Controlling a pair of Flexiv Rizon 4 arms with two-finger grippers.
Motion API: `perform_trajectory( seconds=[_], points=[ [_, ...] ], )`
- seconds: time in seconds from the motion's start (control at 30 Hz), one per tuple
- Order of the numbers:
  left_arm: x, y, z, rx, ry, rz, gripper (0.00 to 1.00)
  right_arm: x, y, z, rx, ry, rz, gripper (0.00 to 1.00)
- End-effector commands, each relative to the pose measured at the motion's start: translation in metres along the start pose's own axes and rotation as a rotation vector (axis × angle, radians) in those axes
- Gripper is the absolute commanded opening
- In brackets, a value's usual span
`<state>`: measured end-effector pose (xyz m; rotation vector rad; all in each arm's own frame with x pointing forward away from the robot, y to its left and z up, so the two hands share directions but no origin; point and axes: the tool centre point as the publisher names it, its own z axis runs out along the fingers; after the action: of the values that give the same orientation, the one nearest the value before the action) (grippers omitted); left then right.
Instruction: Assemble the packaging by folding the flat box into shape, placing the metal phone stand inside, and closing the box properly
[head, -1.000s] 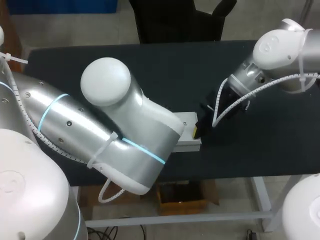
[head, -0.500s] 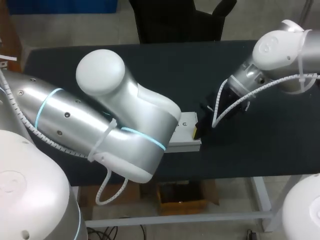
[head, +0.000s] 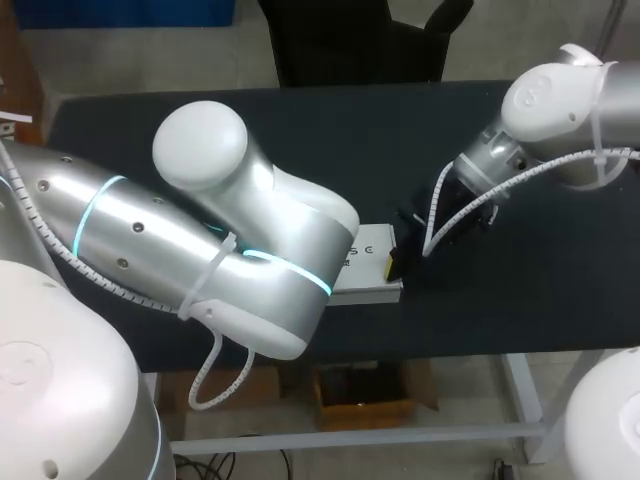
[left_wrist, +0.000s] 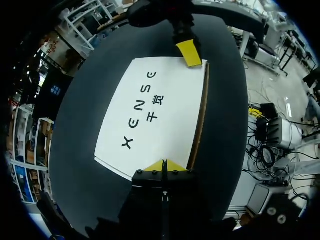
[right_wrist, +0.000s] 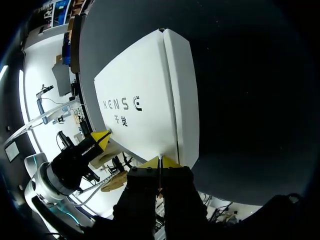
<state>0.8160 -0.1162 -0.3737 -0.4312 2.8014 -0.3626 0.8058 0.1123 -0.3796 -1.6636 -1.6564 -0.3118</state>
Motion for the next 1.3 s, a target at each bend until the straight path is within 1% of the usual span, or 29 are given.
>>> perform_trajectory(
  seconds=[0.03, 0.1, 0.3, 0.47, 0.6, 0.73, 0.9, 1.13, 1.23, 1.3],
  points=[
    [0.002, 0.003, 0.007, 0.008, 0.002, -0.001, 0.00, -0.004, 0.006, 0.004, 0.014, 0.006, -0.001, 0.00],
    [0.003, 0.002, 0.002, 0.011, -0.006, -0.004, 0.00, -0.002, 0.004, 0.002, 0.014, 0.011, -0.009, 0.00],
    [0.005, -0.002, -0.017, 0.029, -0.052, 0.010, 0.00, 0.009, -0.010, -0.012, -0.031, 0.015, -0.050, 0.00],
    [0.007, -0.003, -0.021, 0.033, -0.066, 0.020, 0.00, 0.013, -0.014, -0.013, -0.042, 0.007, -0.061, 0.00],
    [0.007, -0.002, -0.013, 0.030, -0.057, 0.025, 0.00, 0.009, -0.011, -0.009, -0.033, 0.006, -0.056, 0.00],
    [0.005, 0.000, -0.001, 0.025, -0.028, 0.014, 0.00, 0.003, -0.004, -0.005, -0.018, 0.011, -0.042, 0.00],
    [0.005, 0.002, 0.003, 0.026, -0.018, 0.009, 0.00, -0.002, 0.001, -0.001, -0.009, 0.015, -0.032, 0.00],
    [0.008, 0.006, 0.003, 0.027, -0.015, 0.002, 0.00, -0.008, 0.005, 0.004, 0.004, 0.022, -0.024, 0.00],
    [0.011, 0.005, -0.005, 0.028, -0.029, -0.005, 0.00, -0.009, 0.003, 0.002, 0.007, 0.033, -0.029, 0.00],
    [0.013, 0.003, -0.014, 0.033, -0.044, -0.004, 0.00, -0.007, -0.003, -0.004, -0.008, 0.043, -0.044, 0.00]
  ],
)
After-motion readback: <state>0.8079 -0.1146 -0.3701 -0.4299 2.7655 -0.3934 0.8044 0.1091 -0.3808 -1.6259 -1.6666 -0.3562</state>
